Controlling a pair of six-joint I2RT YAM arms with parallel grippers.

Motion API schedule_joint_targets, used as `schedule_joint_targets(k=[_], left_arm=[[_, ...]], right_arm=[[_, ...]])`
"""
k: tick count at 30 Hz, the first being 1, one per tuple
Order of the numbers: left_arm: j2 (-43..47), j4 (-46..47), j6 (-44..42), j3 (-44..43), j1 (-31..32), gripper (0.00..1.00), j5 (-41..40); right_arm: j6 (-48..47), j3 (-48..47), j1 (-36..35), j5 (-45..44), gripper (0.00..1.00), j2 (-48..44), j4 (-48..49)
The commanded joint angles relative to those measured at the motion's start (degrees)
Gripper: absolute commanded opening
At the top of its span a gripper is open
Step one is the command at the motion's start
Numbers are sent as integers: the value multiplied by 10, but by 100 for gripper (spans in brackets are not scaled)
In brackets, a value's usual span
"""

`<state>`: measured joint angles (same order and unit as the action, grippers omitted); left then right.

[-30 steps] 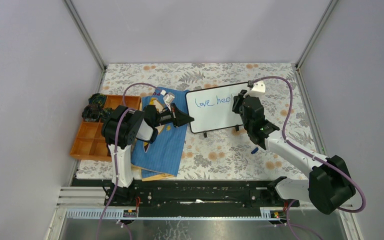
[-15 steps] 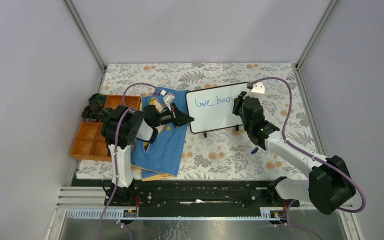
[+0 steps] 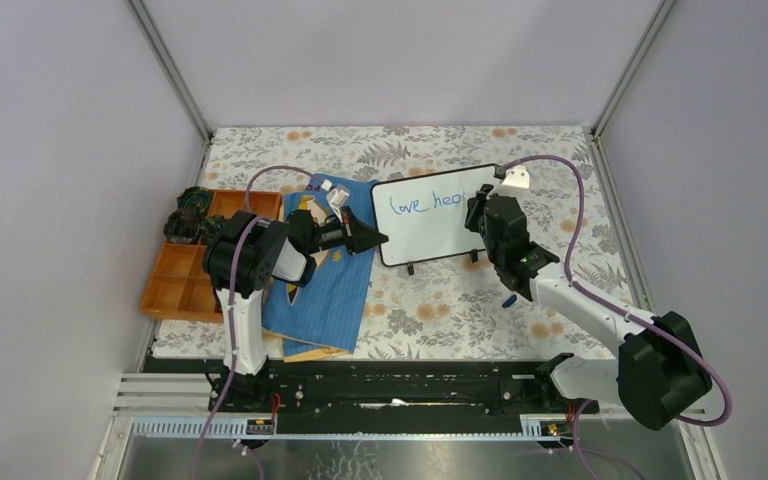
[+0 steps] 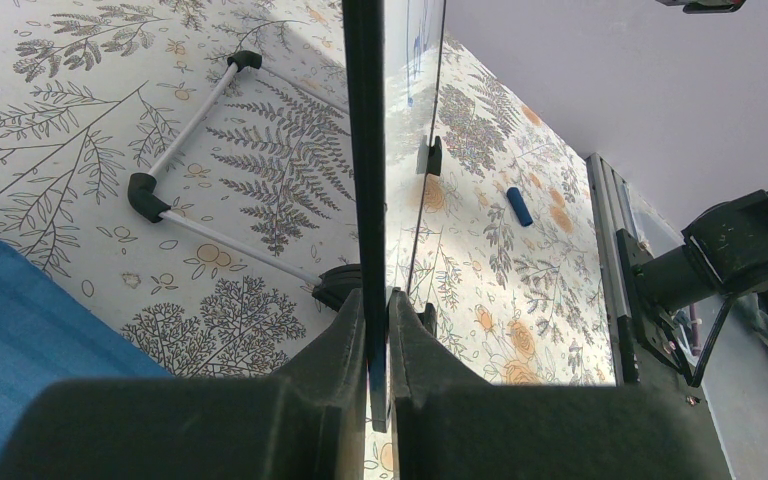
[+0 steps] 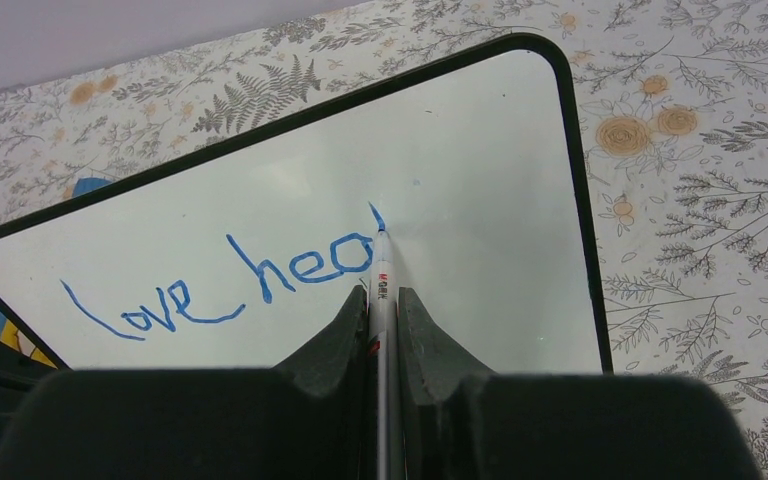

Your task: Write a sentence on the whiteboard

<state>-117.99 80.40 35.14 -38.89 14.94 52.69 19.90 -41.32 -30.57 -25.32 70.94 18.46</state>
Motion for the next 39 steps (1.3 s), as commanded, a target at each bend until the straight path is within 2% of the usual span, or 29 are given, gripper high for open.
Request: schedule_joint_targets(k=[1,24,31,39], left_arm=[[-20,-85,-52,9,-4,0,-26],[-19,-86,-53,11,-4,0,-27],[-20,-87,-53,10,-4,0,-26],[-19,-86,-53,10,-4,0,-26]], right_arm=[[8,6,4,14,0,-14,-5],[8,11,5,-7,0,-34,-34],[17,20,4,-28,0,-87,-3],[48,8,21,-30,0,-72,26]])
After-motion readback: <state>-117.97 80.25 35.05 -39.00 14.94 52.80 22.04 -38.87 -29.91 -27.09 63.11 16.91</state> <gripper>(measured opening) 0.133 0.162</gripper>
